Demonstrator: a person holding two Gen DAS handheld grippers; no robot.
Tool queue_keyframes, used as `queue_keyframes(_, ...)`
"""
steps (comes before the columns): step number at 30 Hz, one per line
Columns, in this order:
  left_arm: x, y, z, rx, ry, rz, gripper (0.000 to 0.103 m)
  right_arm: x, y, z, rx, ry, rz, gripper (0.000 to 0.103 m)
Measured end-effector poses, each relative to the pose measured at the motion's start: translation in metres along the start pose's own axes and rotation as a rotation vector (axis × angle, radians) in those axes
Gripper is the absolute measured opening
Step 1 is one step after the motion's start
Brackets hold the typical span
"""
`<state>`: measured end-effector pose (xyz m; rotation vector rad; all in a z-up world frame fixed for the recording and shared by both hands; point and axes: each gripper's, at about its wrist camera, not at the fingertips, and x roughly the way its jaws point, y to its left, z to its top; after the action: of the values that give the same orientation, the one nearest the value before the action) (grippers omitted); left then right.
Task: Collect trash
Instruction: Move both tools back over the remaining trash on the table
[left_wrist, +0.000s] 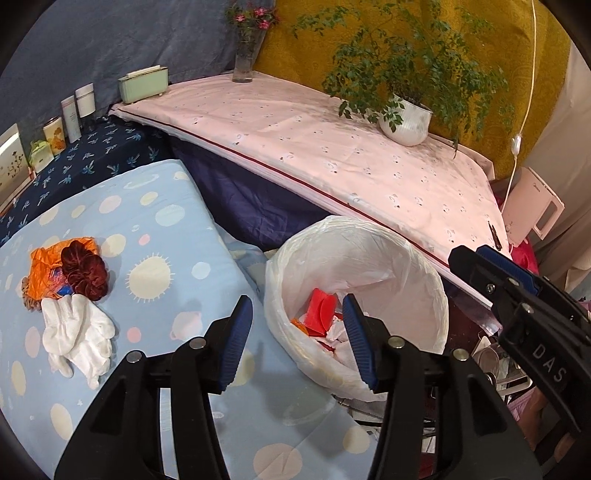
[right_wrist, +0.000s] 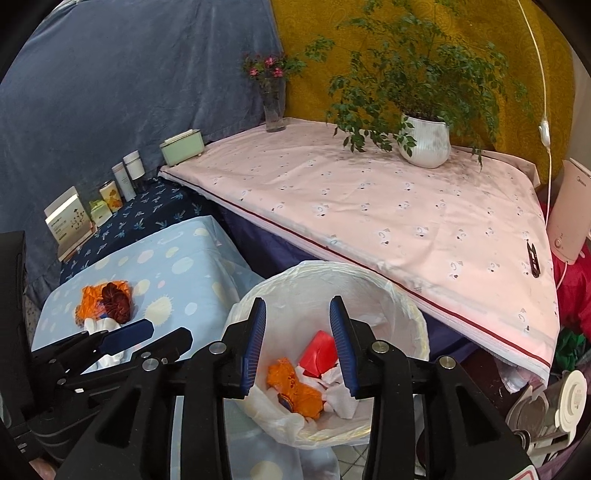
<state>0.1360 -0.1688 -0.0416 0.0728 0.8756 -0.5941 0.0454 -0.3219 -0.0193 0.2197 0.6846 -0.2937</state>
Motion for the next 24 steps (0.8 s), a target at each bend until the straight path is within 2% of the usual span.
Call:
queue_keyframes(9,-0.015,0.038,-0.001,-0.071,-0.024,0.02,0.048,0.003,0.048,-0.001,-0.087,0.01,0.037,0.039)
queue_keyframes(14,-0.024,0.074,-0.007,-0.146,-0.027,0.039,0.048,0.005,0.078,-0.003,-0.137,0.018,0.063,0.039)
queue_keyframes(17,-0.03,0.098,-0.013,-0.19,-0.032,0.057,0.049,0.009,0.097,-0.006,-0.166,0.026,0.078,0.044)
queue_keyframes(21,-0.038,0.136,-0.025,-0.253,-0.038,0.094,0.059,0.018,0.123,-0.008,-0.2,0.043,0.107,0.05)
queue_keyframes(24,-0.043,0.169,-0.037,-0.324,-0.042,0.14,0.064,0.031,0.149,-0.01,-0.228,0.071,0.151,0.051)
